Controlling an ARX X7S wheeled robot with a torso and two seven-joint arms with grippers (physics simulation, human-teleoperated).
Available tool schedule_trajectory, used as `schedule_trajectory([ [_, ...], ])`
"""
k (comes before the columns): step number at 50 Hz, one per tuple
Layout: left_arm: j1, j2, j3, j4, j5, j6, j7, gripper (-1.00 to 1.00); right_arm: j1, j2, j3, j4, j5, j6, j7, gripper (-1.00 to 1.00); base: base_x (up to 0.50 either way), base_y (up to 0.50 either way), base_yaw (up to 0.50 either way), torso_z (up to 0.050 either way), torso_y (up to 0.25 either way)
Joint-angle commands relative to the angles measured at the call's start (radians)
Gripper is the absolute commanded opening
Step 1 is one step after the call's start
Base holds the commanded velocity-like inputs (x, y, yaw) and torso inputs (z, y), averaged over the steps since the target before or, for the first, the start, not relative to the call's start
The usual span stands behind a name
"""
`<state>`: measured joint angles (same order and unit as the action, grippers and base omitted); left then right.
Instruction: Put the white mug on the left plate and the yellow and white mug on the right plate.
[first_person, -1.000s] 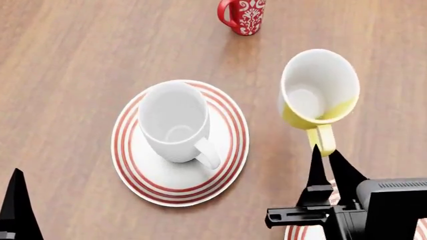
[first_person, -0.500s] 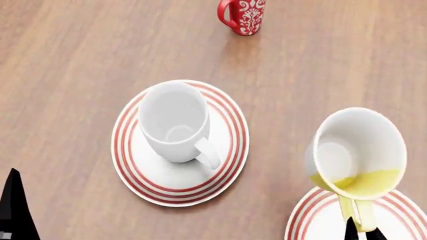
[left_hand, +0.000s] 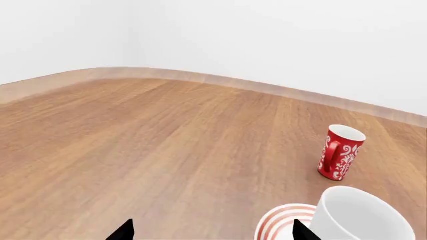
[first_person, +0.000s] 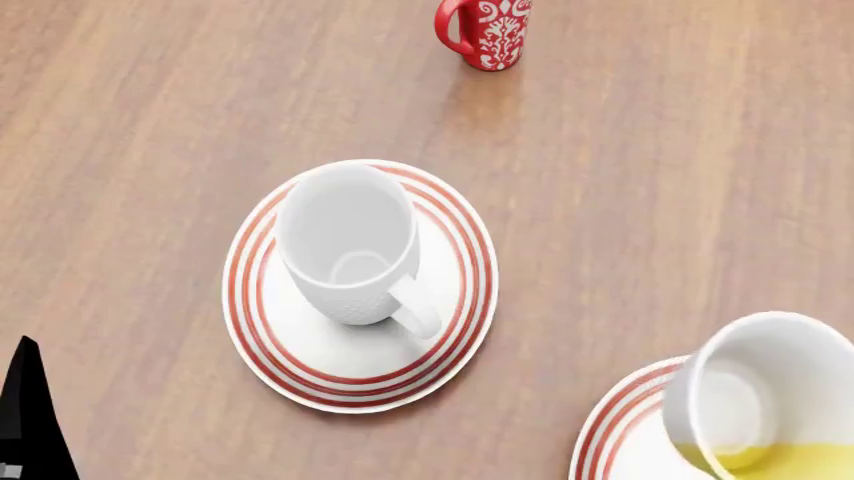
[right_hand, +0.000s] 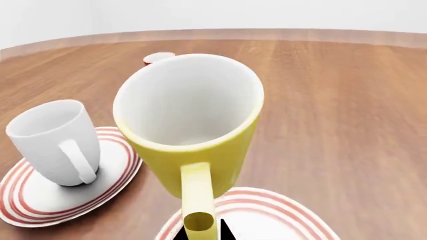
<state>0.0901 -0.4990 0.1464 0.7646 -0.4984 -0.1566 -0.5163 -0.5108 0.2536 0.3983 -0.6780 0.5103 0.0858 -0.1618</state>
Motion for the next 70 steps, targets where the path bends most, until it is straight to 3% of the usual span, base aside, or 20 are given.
schedule_trajectory([
  [1,-0.003,-0.002,0.002,-0.002,-0.002,0.001,-0.001,1.0,-0.03,-0.019,0.009,0.061,-0.011,-0.055,-0.032,-1.0,0.0,0.0,0.0,0.0,0.0],
  [39,0.006,-0.015,0.0,0.002,-0.008,0.013,-0.002,1.0,0.014,-0.051,-0.007,0.326,-0.015,-0.166,-0.101,-1.0,0.0,0.0,0.0,0.0,0.0],
  [70,-0.007,-0.02,0.002,-0.007,-0.018,0.014,-0.005,1.0,0.109,-0.035,-0.063,0.437,-0.038,-0.143,-0.086,-1.0,0.0,0.0,0.0,0.0,0.0],
])
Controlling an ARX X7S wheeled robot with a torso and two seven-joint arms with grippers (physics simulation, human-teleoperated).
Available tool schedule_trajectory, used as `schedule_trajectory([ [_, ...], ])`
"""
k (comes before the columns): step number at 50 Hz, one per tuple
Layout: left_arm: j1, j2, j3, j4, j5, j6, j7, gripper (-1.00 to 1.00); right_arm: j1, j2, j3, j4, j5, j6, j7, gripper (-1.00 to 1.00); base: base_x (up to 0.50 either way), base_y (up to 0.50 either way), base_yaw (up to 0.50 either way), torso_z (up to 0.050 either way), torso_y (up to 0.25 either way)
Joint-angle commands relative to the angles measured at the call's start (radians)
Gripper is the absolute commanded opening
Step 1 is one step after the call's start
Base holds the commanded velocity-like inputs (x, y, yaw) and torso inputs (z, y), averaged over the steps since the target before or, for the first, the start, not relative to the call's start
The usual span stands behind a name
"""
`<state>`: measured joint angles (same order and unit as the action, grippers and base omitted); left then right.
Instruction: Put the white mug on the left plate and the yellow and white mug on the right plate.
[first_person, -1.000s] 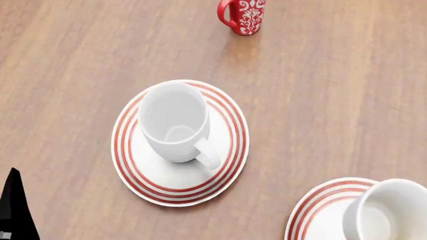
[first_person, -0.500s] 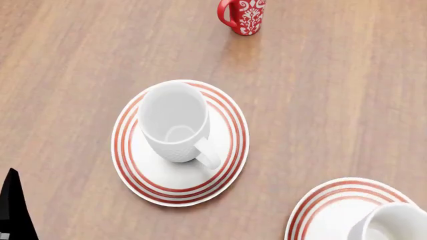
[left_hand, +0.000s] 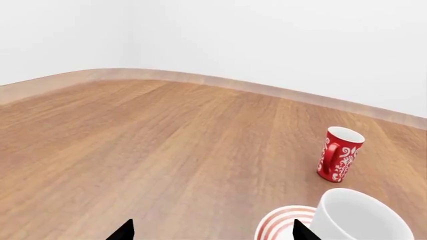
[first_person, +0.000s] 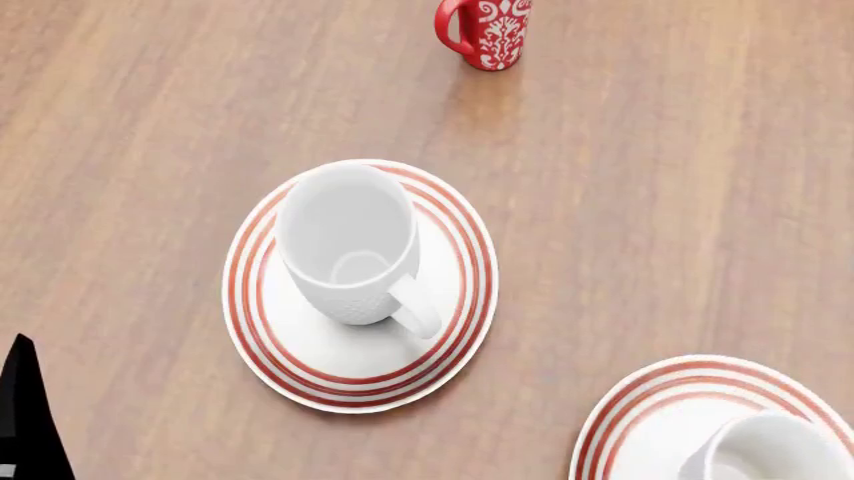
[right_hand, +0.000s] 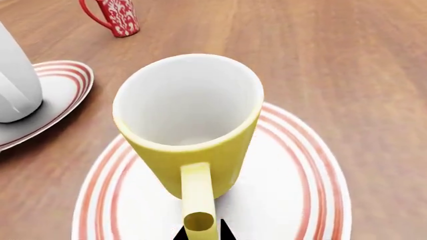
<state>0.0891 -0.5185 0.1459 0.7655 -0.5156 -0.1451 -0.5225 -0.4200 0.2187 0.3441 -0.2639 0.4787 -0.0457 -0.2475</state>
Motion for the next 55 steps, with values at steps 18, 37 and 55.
schedule_trajectory([
  [18,-0.009,-0.001,0.008,-0.007,-0.003,0.001,-0.003,1.0,-0.157,-0.11,0.041,-0.087,-0.021,-0.345,-0.099,1.0,0.0,0.0,0.0,0.0,0.0],
  [37,-0.01,-0.005,0.012,-0.004,-0.005,0.001,-0.006,1.0,-0.303,-0.116,0.053,-0.285,0.073,-0.458,-0.111,1.0,0.0,0.0,0.0,0.0,0.0],
  [55,-0.006,-0.018,-0.002,-0.005,-0.02,0.014,0.0,1.0,-0.17,0.066,0.095,-0.535,0.165,-0.152,0.159,1.0,0.0,0.0,0.0,0.0,0.0],
])
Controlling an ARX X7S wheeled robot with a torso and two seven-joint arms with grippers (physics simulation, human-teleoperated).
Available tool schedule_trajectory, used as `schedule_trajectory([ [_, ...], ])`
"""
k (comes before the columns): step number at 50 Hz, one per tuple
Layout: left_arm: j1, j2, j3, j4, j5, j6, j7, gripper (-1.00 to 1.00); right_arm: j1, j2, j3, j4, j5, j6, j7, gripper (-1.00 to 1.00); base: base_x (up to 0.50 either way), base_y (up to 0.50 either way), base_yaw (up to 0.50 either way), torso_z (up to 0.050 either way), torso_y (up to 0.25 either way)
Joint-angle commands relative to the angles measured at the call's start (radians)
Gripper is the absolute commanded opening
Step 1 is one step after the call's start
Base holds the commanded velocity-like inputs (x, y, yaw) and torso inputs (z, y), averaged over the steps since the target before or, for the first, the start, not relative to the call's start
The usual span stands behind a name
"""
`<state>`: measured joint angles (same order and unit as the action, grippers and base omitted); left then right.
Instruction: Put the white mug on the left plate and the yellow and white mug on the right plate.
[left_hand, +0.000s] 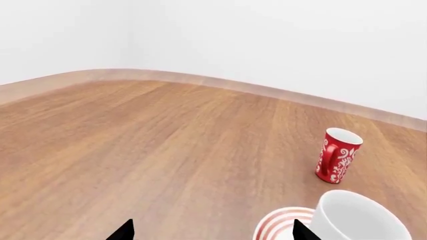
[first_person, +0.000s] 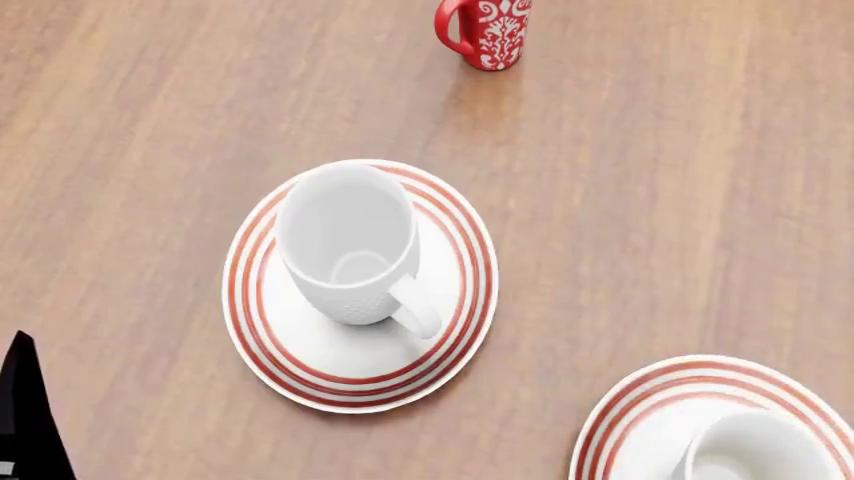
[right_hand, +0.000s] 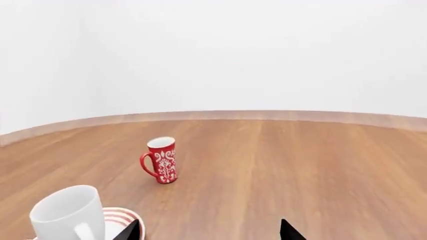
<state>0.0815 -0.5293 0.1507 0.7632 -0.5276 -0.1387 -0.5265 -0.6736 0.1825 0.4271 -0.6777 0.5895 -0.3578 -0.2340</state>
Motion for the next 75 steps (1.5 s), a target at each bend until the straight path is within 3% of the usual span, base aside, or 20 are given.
schedule_trajectory([
  [1,0.002,-0.008,-0.008,-0.004,-0.009,0.009,0.005,1.0,0.097,0.115,0.01,-0.129,0.058,0.18,0.161,1.0,0.0,0.0,0.0,0.0,0.0],
  [8,-0.002,-0.01,-0.013,-0.012,-0.015,0.013,0.008,1.0,0.259,0.226,-0.016,-0.176,0.102,0.351,0.311,1.0,0.0,0.0,0.0,0.0,0.0],
  [17,0.003,-0.017,-0.016,-0.012,-0.019,0.016,0.012,1.0,0.562,0.316,-0.118,-0.063,0.149,0.512,0.427,1.0,0.0,0.0,0.0,0.0,0.0],
  [31,0.01,-0.053,-0.051,0.002,-0.067,0.014,0.02,1.0,0.893,0.33,-0.263,0.084,0.152,0.654,0.506,1.0,0.0,0.0,0.0,0.0,0.0],
  [43,-0.012,-0.092,-0.096,-0.011,-0.134,0.015,0.042,1.0,1.042,0.298,-0.334,0.198,0.105,0.682,0.534,1.0,0.0,0.0,0.0,0.0,0.0],
  [51,-0.203,-0.172,-0.112,0.063,-0.252,-0.125,-0.032,1.0,1.16,0.305,-0.384,0.155,0.095,0.758,0.591,1.0,0.0,0.0,0.0,0.0,0.0],
  [66,-0.728,-0.342,-0.153,0.184,-0.673,-0.365,-0.278,1.0,1.303,0.396,-0.351,-0.072,0.269,0.963,0.732,1.0,0.0,0.0,0.0,0.0,0.0],
  [75,-0.855,-0.392,-0.172,0.212,-0.831,-0.371,-0.359,1.0,1.35,0.439,-0.302,-0.161,0.383,1.021,0.803,1.0,0.0,0.0,0.0,0.0,0.0],
])
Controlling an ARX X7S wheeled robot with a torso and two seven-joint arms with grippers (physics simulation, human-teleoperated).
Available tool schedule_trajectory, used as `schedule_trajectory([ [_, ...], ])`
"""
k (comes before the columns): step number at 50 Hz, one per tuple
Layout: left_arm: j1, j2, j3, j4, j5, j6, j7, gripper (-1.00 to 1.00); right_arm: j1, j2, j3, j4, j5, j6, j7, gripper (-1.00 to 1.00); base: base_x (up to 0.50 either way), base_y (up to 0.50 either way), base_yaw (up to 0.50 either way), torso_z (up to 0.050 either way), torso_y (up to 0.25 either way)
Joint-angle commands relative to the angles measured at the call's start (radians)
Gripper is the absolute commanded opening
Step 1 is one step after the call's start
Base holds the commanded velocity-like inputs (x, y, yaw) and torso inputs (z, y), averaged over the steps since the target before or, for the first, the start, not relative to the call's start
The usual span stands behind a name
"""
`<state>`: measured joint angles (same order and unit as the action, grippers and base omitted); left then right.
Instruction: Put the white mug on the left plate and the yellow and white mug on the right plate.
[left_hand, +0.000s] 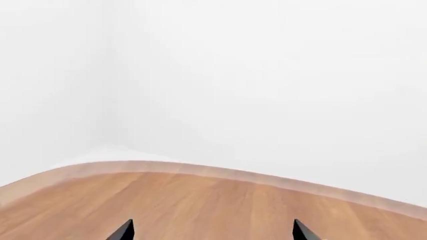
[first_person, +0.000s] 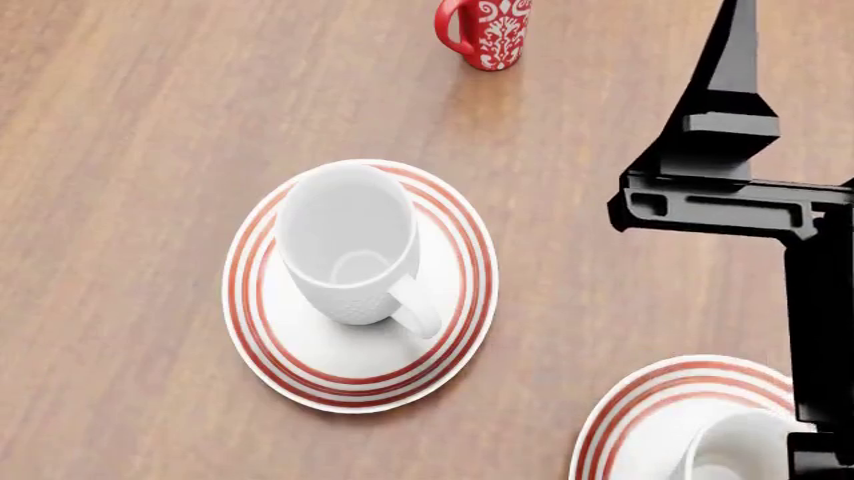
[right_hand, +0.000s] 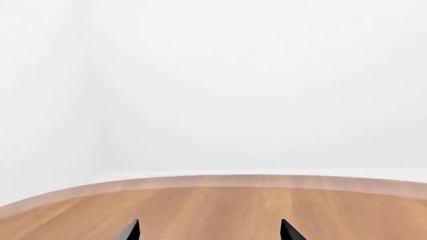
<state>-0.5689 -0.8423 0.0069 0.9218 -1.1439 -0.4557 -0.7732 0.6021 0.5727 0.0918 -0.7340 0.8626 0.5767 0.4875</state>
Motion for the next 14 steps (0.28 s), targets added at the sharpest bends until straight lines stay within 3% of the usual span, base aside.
schedule_trajectory([
  [1,-0.211,-0.082,-0.029,0.056,-0.218,-0.055,-0.118,1.0,0.074,0.049,0.033,-0.104,0.109,0.086,0.082,1.0,0.0,0.0,0.0,0.0,0.0],
  [14,-0.243,-0.093,-0.047,0.075,-0.269,-0.031,-0.136,1.0,0.077,0.075,0.025,-0.142,0.116,0.098,0.085,1.0,0.0,0.0,0.0,0.0,0.0],
])
